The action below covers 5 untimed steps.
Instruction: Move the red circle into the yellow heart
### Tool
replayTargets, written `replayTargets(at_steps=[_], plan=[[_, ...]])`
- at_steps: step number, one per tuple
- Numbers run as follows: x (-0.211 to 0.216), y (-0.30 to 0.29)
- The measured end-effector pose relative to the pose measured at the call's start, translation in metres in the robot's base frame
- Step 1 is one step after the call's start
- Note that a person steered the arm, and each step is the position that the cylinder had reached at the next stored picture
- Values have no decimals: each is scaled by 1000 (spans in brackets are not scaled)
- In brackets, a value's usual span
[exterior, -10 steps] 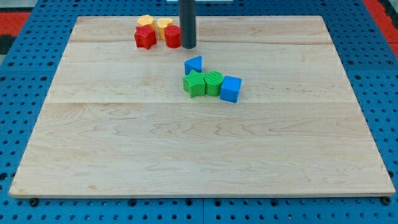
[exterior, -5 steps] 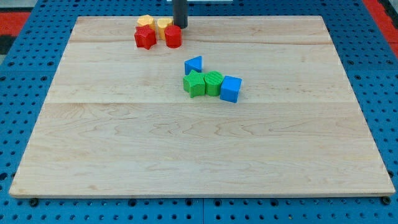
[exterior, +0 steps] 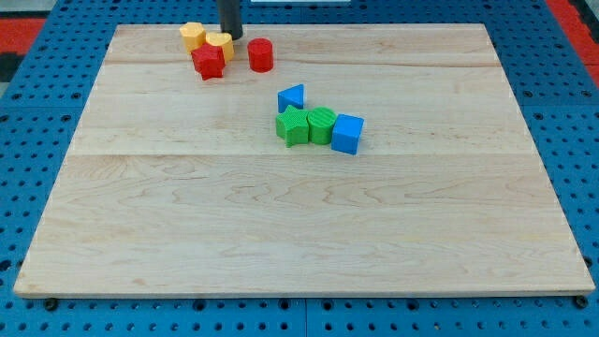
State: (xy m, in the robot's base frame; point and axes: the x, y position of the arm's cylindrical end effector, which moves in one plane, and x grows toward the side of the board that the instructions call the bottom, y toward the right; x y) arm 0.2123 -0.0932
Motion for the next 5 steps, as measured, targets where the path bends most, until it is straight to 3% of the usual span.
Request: replayTargets(at_steps=[2,3,5], plan=[[10,81],[40,87],[72,21]])
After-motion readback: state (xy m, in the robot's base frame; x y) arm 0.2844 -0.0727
